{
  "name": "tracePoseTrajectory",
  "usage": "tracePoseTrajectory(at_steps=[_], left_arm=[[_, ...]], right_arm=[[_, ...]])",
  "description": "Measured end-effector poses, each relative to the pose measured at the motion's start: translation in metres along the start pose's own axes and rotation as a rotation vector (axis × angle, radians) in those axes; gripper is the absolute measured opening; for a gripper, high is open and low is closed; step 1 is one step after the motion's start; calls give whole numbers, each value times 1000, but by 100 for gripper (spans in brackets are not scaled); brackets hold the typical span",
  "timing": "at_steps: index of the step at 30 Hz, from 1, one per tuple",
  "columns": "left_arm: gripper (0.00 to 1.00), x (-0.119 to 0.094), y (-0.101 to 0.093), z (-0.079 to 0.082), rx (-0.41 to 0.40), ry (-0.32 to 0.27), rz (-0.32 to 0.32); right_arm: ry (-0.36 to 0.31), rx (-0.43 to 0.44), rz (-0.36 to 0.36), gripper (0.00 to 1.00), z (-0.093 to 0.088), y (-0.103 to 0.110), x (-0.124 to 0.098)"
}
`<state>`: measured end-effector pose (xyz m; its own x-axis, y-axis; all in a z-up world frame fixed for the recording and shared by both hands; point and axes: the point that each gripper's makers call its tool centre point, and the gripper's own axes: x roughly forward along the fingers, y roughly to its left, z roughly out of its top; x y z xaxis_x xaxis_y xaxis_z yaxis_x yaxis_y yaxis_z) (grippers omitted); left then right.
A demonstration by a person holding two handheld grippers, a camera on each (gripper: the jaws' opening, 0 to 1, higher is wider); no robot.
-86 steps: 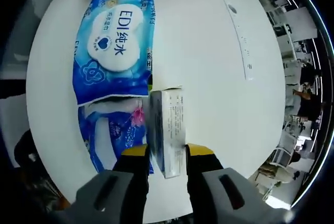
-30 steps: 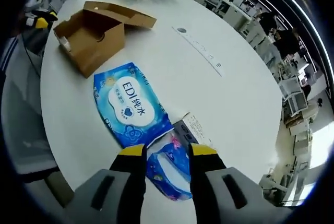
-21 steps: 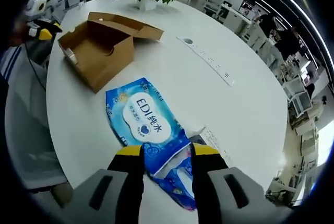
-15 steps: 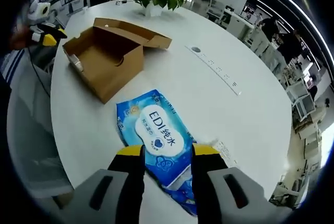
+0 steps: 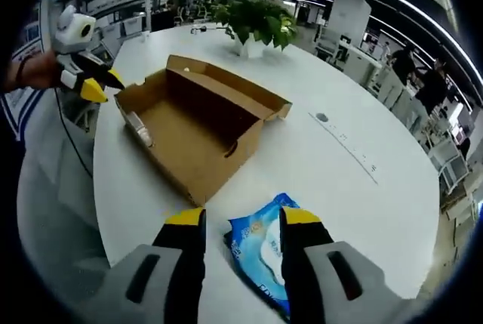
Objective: Operate the shoe box by opening the lid, removing the specified soft item, and placing it in the target area until the item is outside and the box remains undamaged.
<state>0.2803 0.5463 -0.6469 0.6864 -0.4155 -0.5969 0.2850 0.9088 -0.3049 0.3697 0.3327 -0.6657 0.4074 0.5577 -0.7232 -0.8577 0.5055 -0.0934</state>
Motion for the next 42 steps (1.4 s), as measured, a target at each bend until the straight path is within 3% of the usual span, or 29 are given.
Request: tracePoseTrajectory(at_steps=[9, 16, 20, 32, 42], left_arm=[[38, 2, 4, -5, -4, 7, -1], [38, -2, 11, -9, -1, 18, 9], [38, -4, 16, -12, 46, 43, 3], [38, -9, 47, 4, 116, 69, 21], [39, 1, 63, 13, 266, 165, -29]], right_arm=[[-61, 10, 82, 39, 31, 54, 28], [-80, 13, 114, 39, 39, 82, 37], [-79, -6, 134, 38, 35, 95, 35], [-68, 10, 120, 39, 16, 88, 17], [-74, 60, 84, 41, -1, 80, -2]])
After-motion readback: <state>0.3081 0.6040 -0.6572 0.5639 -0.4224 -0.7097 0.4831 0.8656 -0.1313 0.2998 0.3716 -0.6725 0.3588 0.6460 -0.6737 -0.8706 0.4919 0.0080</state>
